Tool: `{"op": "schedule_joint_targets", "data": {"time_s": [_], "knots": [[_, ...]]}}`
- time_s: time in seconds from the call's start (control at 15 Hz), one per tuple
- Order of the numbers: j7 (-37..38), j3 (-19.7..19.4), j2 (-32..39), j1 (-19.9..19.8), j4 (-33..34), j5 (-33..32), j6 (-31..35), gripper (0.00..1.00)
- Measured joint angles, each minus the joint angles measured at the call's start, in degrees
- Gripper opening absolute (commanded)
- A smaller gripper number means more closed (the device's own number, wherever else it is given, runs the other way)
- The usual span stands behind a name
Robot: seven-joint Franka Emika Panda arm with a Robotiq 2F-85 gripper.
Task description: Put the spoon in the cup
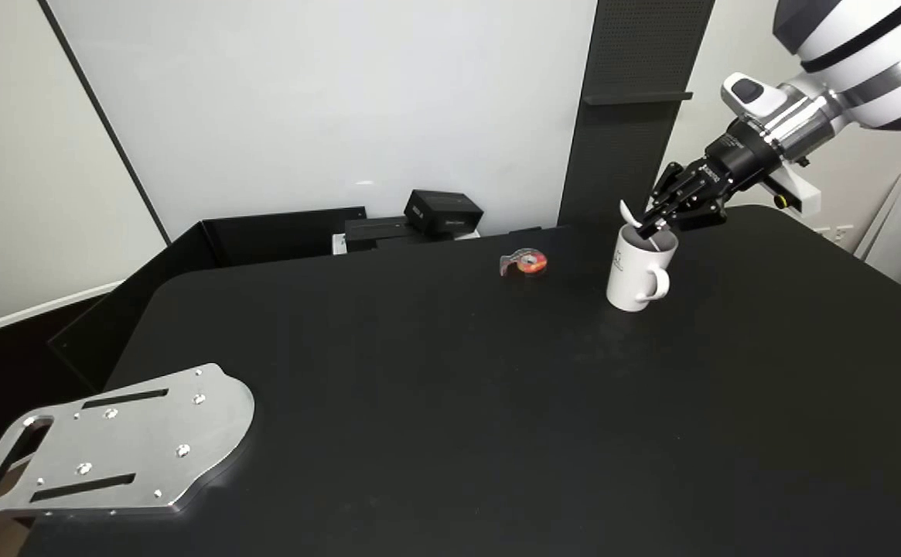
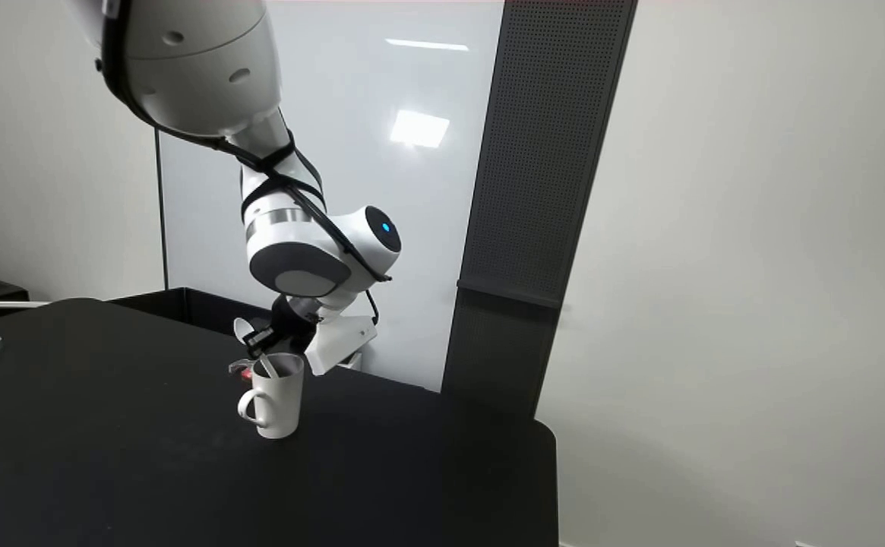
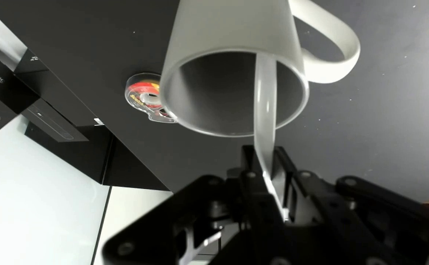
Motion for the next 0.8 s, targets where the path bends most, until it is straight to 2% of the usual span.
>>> {"op": "schedule_joint_targets", "data": {"time_s": [0.47, 0.6, 0.8], "knots": [[-0.50, -1.25, -0.02, 0.55, -0.32, 0.01, -1.07, 0.93], [-0.56, -1.55, -0.17, 1.09, -0.32, -0.08, -1.07, 1.00], [-0.42, -3.33, -1.42, 3.62, -0.39, -1.86, -0.61, 1.00]]}}
